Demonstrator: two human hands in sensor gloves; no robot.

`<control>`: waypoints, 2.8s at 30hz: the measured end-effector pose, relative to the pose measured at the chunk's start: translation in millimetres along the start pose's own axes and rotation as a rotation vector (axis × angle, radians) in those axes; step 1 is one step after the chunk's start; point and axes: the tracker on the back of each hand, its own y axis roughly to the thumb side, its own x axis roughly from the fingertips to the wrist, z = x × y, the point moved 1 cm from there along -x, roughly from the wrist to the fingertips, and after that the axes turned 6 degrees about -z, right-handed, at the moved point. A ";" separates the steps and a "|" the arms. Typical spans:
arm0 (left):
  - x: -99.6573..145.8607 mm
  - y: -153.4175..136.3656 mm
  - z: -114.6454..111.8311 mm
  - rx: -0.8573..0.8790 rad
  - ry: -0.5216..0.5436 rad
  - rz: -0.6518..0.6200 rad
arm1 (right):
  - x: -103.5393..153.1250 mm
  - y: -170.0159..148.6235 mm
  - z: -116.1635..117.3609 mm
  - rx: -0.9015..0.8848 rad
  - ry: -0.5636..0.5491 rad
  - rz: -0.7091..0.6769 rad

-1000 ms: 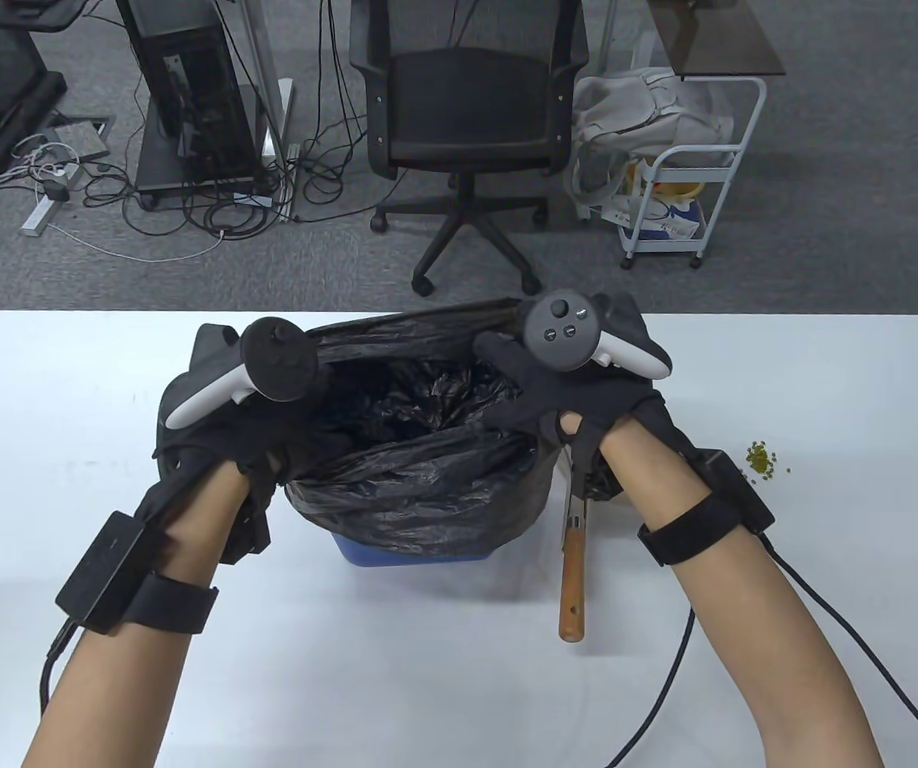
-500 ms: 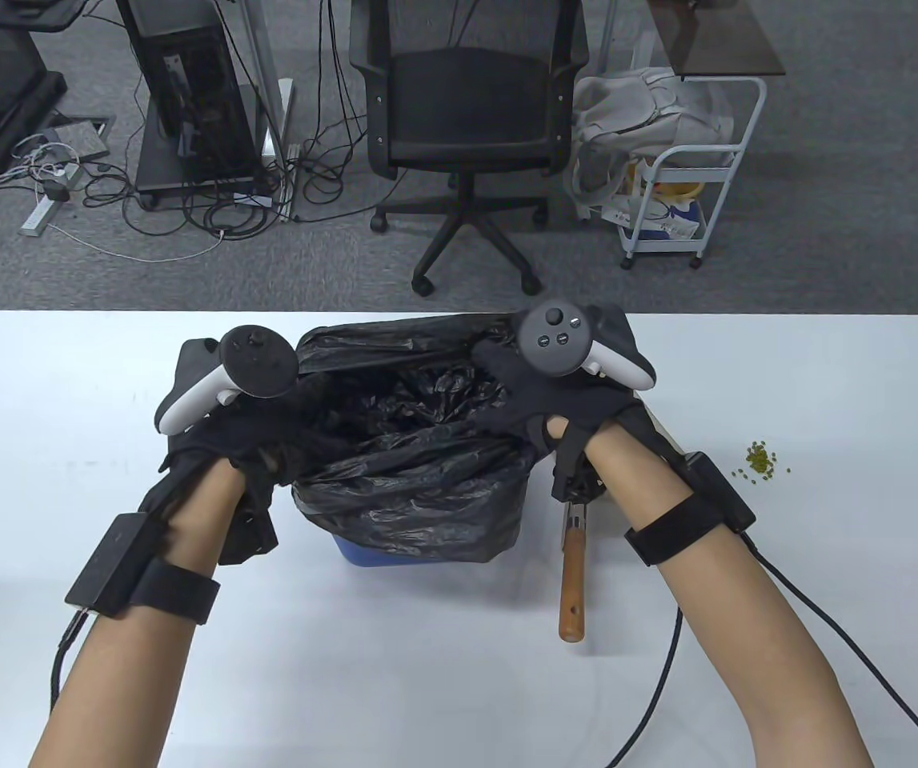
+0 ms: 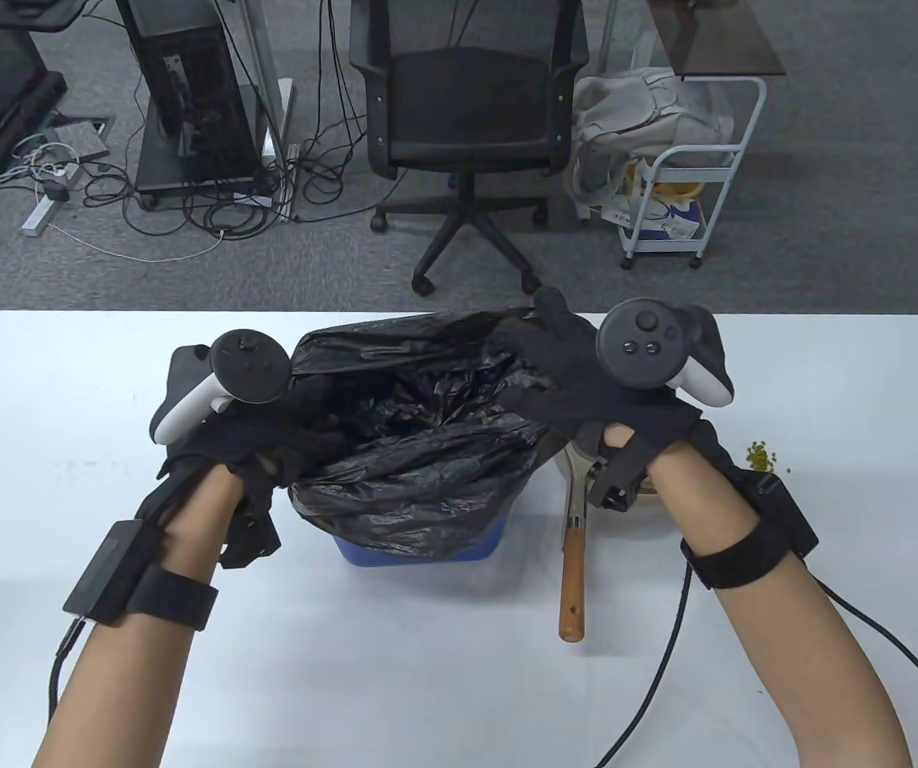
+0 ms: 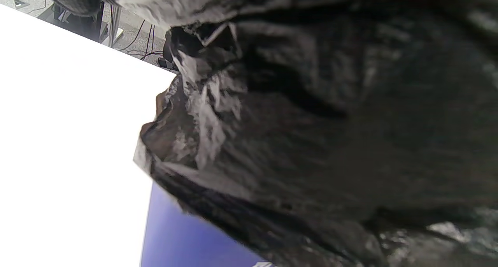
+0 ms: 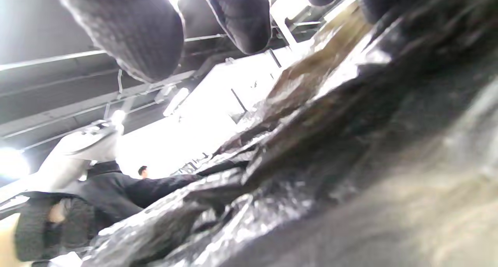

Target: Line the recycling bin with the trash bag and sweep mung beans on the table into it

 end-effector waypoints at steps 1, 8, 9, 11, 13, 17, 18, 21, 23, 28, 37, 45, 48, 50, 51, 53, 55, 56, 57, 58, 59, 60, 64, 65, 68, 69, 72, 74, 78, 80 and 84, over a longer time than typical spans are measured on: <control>0.2 0.3 -0.1 -0.001 0.000 0.001 | 4.6 0.6 2.2 0.006 0.017 -0.015; 0.4 0.1 -0.9 0.013 0.003 -0.007 | 18.0 -7.1 46.3 0.186 0.202 -0.035; 0.5 0.1 -0.9 0.013 0.004 -0.007 | 18.5 -8.0 47.6 0.172 0.199 -0.045; 0.7 -0.3 -1.1 0.018 0.010 -0.009 | 19.6 -8.5 52.0 0.084 0.170 -0.062; 1.0 -0.3 -1.1 0.017 0.016 -0.008 | 20.0 -7.0 57.6 0.140 0.216 -0.074; 1.1 -0.4 -0.7 0.010 0.020 -0.002 | 20.5 -4.2 71.2 0.266 0.198 -0.077; 1.1 -0.3 -0.4 0.006 0.021 0.005 | 20.4 -3.4 73.4 0.283 0.189 -0.079; 1.5 -0.4 0.5 -0.008 0.026 0.015 | 21.0 -1.8 79.1 0.329 0.179 -0.071; 1.7 0.1 0.6 -0.007 0.032 0.020 | 22.2 0.4 82.6 0.361 0.159 -0.074; 4.6 4.2 2.3 -0.052 0.051 0.018 | 25.2 10.0 85.5 0.470 0.156 -0.059; 22.1 12.2 12.6 -0.029 0.097 -0.019 | 39.2 31.9 49.3 0.421 0.104 -0.093; 51.2 25.9 32.9 -0.057 0.245 -0.045 | 54.5 32.9 13.3 0.326 -0.012 -0.080; 69.1 38.5 41.9 -0.075 0.356 -0.084 | 64.8 27.9 2.9 0.314 -0.066 -0.063; 80.1 50.1 44.6 -0.100 0.413 -0.121 | 72.5 23.2 -1.4 0.310 -0.081 -0.044; 85.0 56.4 44.4 -0.110 0.434 -0.139 | 76.7 20.5 -2.8 0.310 -0.087 -0.033; 93.5 69.6 42.1 -0.137 0.470 -0.172 | 84.8 15.3 -3.5 0.309 -0.088 -0.017; 102.3 86.8 36.4 -0.176 0.494 -0.219 | 95.6 8.8 -1.8 0.308 -0.082 0.005; 105.0 92.5 34.0 -0.189 0.501 -0.230 | 99.5 6.6 -0.8 0.308 -0.078 0.012; 108.7 101.3 29.8 -0.213 0.519 -0.252 | 106.2 3.6 0.7 0.308 -0.079 0.019; 111.0 108.4 26.0 -0.229 0.525 -0.272 | 111.3 1.1 2.1 0.308 -0.079 0.024; 113.0 113.5 22.6 -0.241 0.532 -0.283 | 115.5 -0.8 3.4 0.309 -0.078 0.028; 115.4 121.1 17.0 -0.258 0.542 -0.300 | 121.7 -3.4 5.3 0.308 -0.077 0.031; 123.5 142.2 -7.4 -0.322 0.556 -0.348 | 142.1 -13.3 17.3 0.294 -0.070 0.042; 125.0 145.2 -13.0 -0.330 0.558 -0.351 | 145.6 -14.9 20.1 0.293 -0.066 0.044; 130.4 152.2 -33.9 -0.353 0.558 -0.371 | 159.1 -20.3 33.2 0.286 -0.052 0.049; 131.8 153.3 -41.6 -0.354 0.560 -0.383 | 163.7 -21.9 38.7 0.283 -0.043 0.048; 134.2 152.8 -60.3 -0.366 0.566 -0.395 | 174.1 -26.4 53.9 0.287 -0.018 0.046; 134.7 151.1 -68.6 -0.379 0.578 -0.390 | 178.7 -29.4 62.8 0.286 -0.009 0.048; 134.1 146.2 -79.1 -0.410 0.599 -0.380 | 184.0 -32.9 81.2 0.276 0.019 0.040; 133.9 143.3 -80.6 -0.423 0.615 -0.370 | 185.3 -30.8 91.0 0.276 0.037 0.022; 132.7 135.8 -80.0 -0.444 0.633 -0.350 | 185.4 -19.6 114.5 0.295 0.113 -0.027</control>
